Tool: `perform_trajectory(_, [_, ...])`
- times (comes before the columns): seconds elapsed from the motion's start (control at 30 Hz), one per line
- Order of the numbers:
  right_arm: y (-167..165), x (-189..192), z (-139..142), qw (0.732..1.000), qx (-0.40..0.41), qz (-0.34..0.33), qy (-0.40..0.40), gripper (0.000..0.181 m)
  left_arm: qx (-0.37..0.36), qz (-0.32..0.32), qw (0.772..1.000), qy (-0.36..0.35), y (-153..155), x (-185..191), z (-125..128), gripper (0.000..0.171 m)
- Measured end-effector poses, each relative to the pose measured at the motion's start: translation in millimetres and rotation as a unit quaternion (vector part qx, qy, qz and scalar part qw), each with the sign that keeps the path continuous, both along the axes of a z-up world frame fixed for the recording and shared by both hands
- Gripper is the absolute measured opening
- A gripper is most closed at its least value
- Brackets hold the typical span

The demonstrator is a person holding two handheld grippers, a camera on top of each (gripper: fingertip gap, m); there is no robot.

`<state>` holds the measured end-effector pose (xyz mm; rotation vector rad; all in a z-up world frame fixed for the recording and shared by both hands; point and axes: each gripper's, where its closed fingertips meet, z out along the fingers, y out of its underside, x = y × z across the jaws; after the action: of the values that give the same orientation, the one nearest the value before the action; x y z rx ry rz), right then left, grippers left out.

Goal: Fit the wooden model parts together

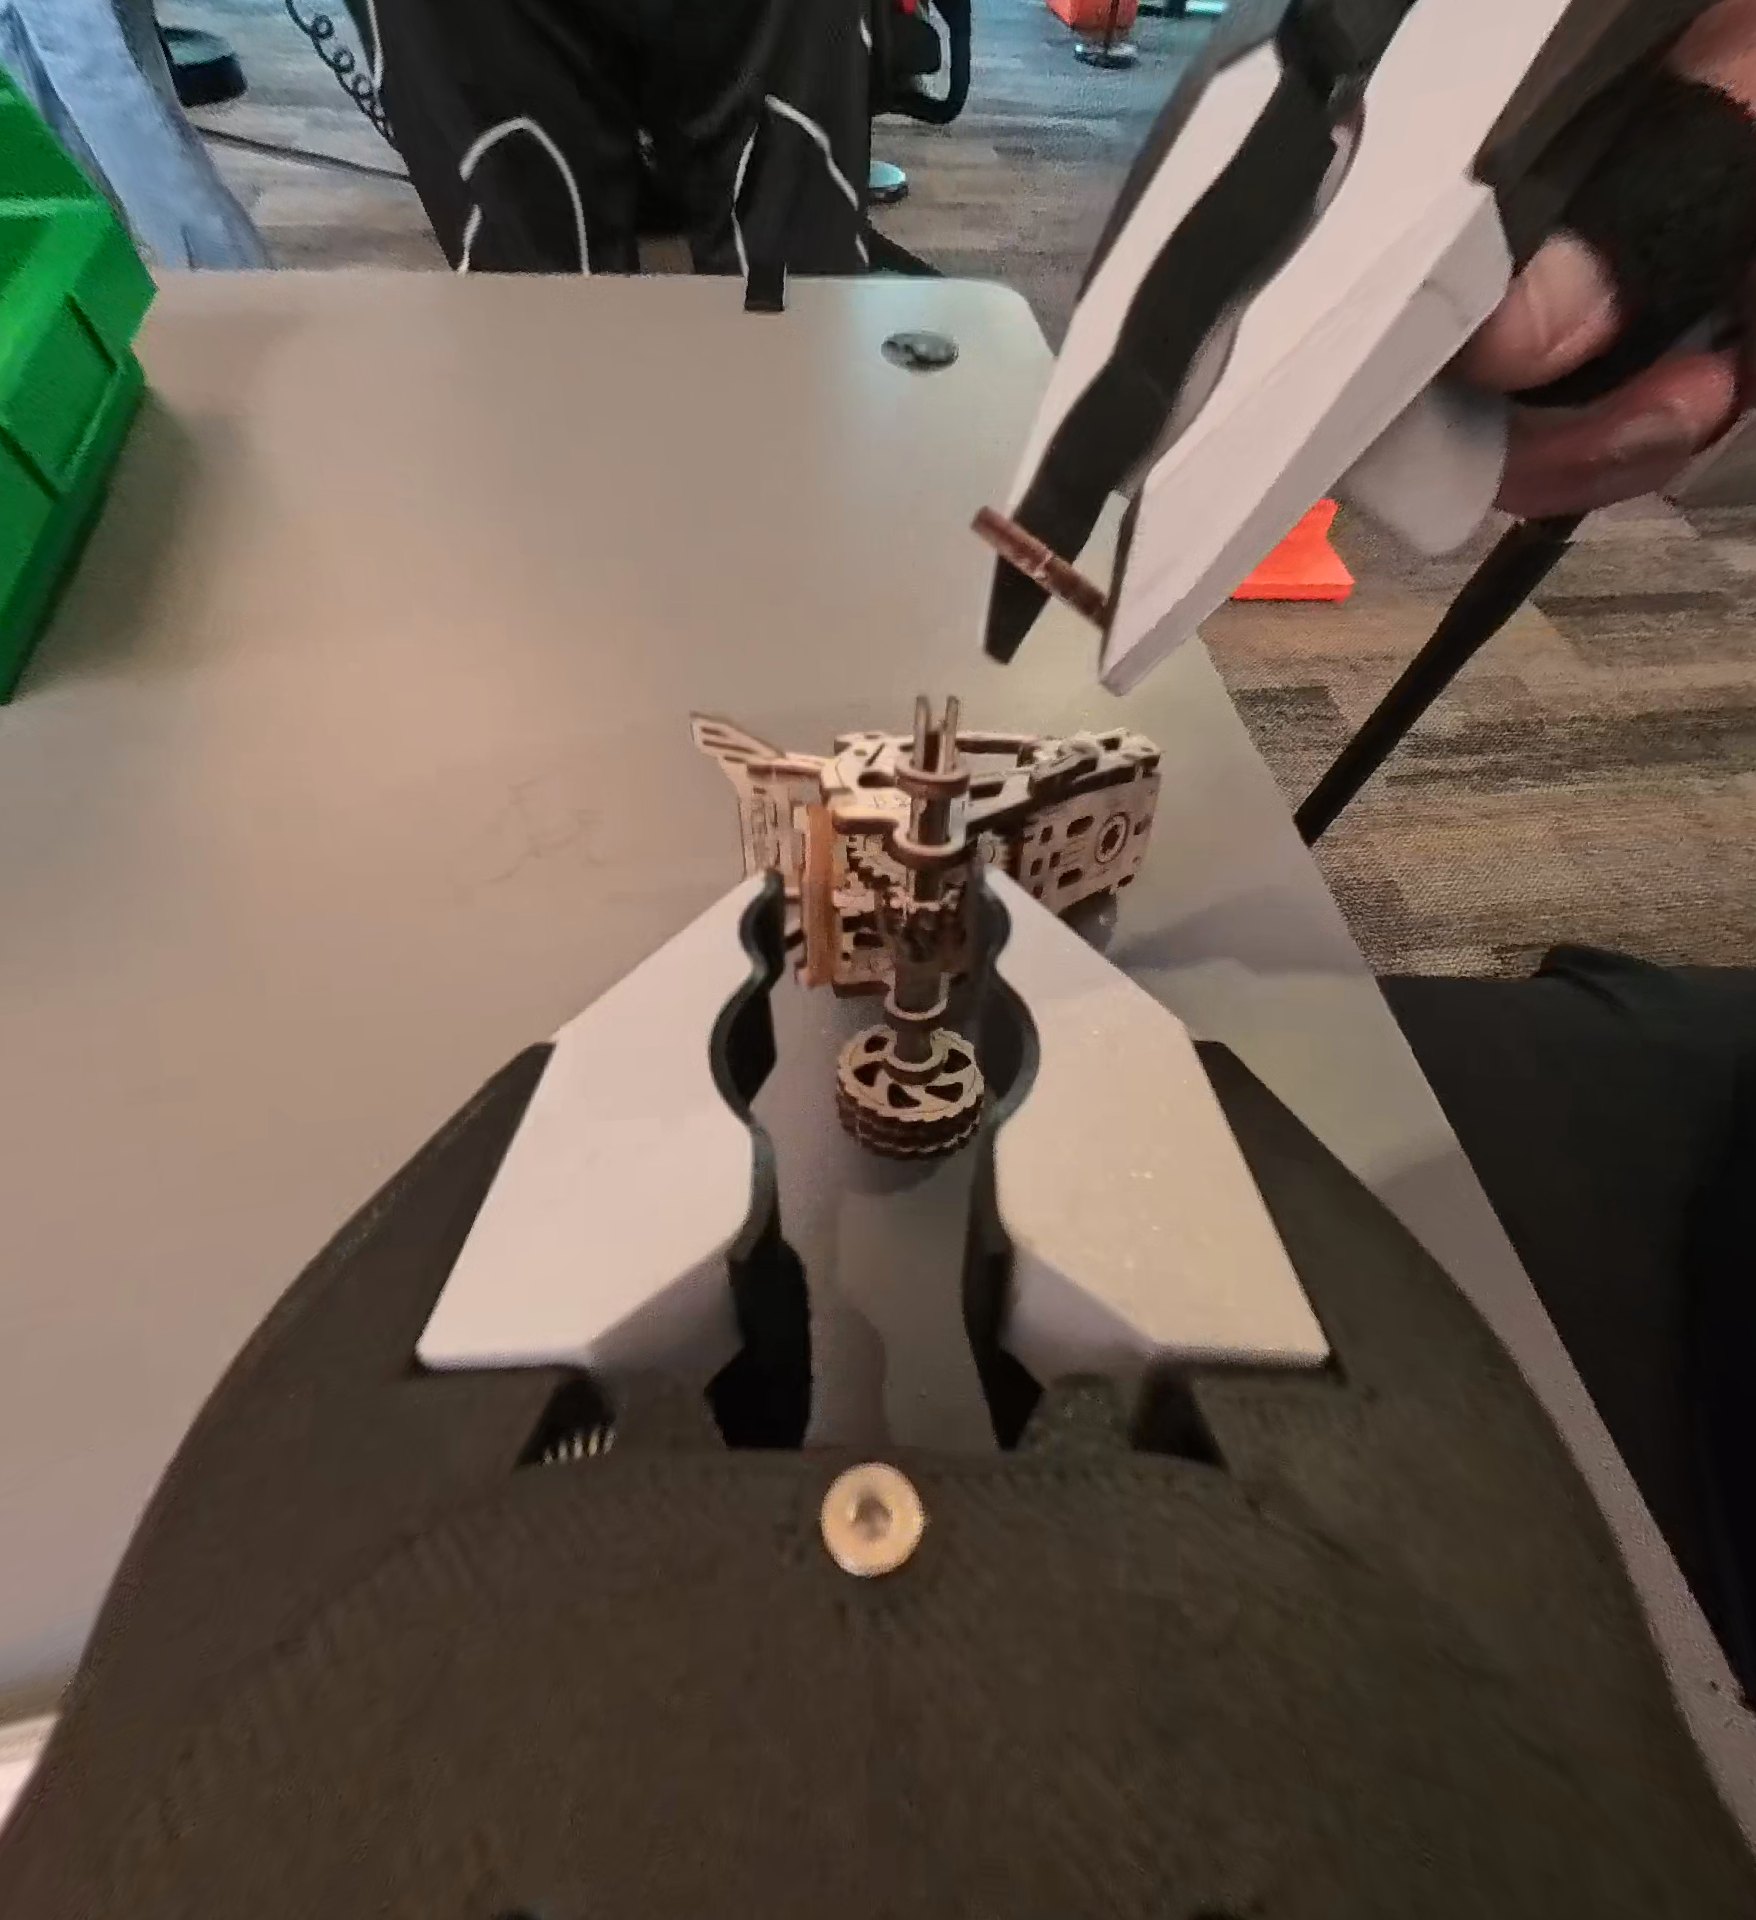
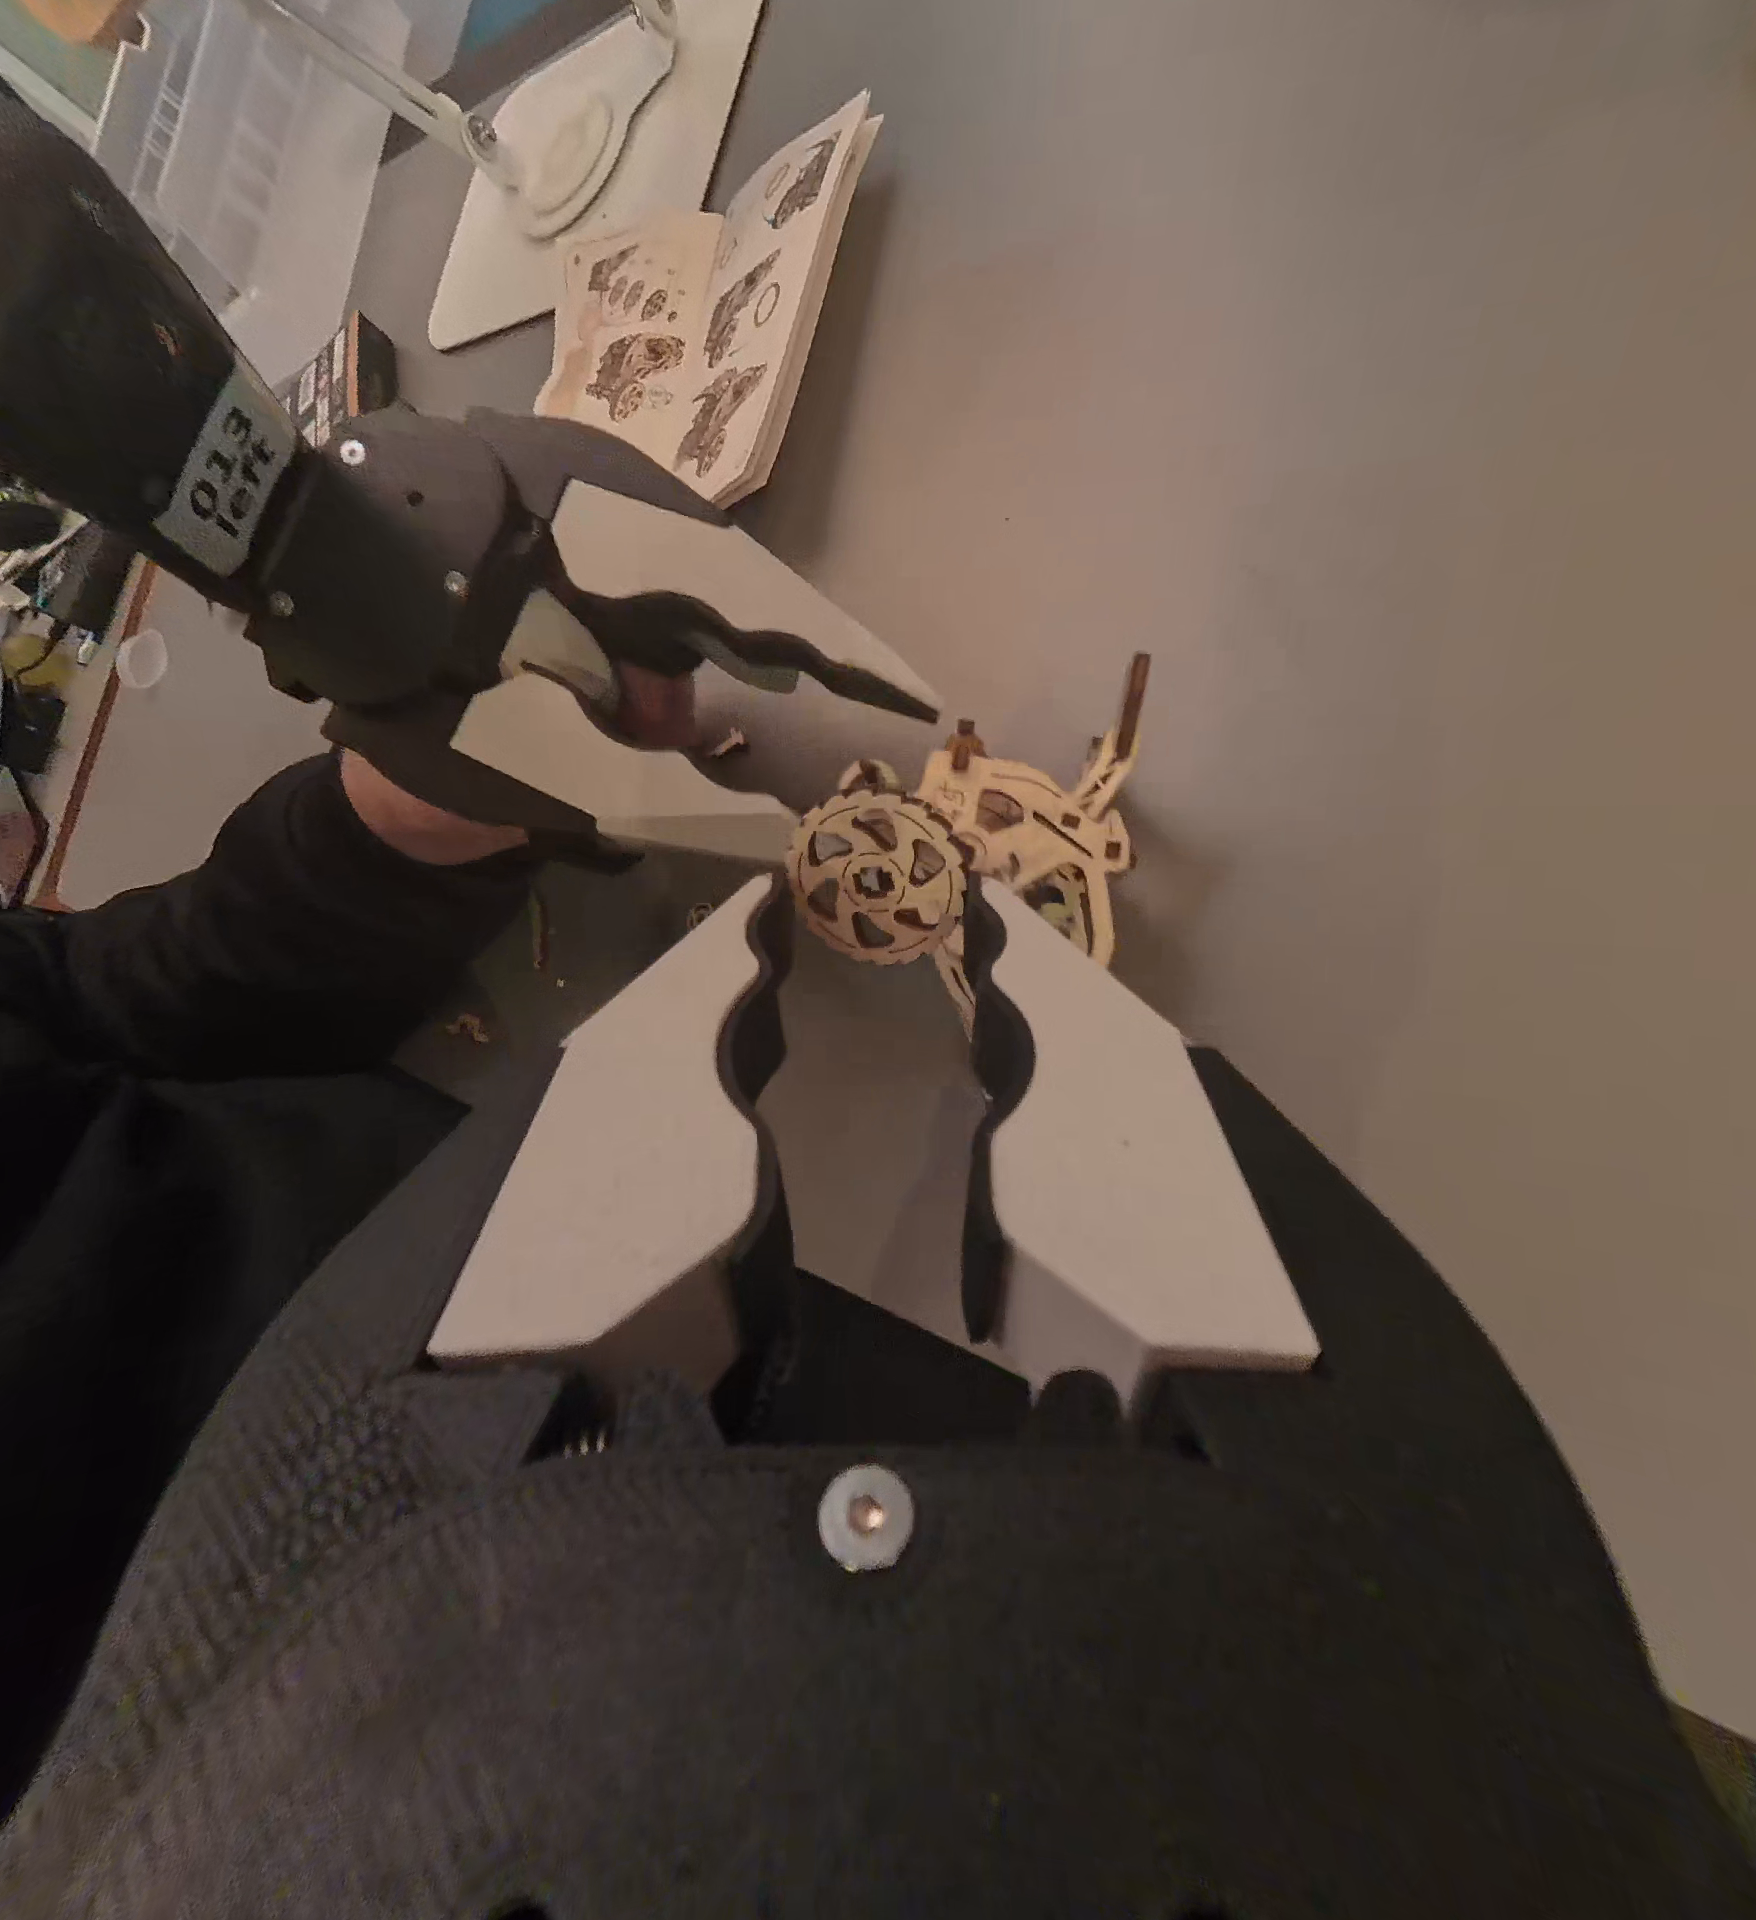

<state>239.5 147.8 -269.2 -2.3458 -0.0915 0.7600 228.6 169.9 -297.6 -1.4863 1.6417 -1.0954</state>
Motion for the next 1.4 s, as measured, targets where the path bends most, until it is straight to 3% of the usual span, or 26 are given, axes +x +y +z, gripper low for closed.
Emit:
perform_trajectory(0.2, [-5, 4, 3, 1.000, 0.007, -0.010, 0.022, 0.030, -0.007, -0.035, 0.999, 0.004, -16, 11, -3, 0.014])
perform_trajectory(0.33, [-3, 1, 7, 1.000, 0.017, -0.011, 0.022, 0.030, 0.038, -0.014, 0.999, -0.013, -14, 13, 5, 0.010])
perform_trajectory(0.43, [1, 0, 13, 0.999, 0.027, -0.013, 0.018, 0.030, 0.106, 0.013, 0.994, -0.024, -8, 14, 17, 0.010])
perform_trajectory(0.6, [9, -7, 28, 0.998, 0.053, -0.015, 0.027, 0.030, 0.264, 0.040, 0.964, -0.008, 2, 12, 34, 0.010])
perform_trajectory(0.73, [13, -12, 31, 0.998, 0.060, -0.025, 0.026, 0.031, 0.318, 0.044, 0.947, -0.013, 3, 10, 42, 0.010])
perform_trajectory(1.4, [11, -20, 14, 0.992, 0.021, -0.023, 0.120, 0.030, 0.359, 0.040, 0.932, -0.036, -4, 0, 26, 0.010])
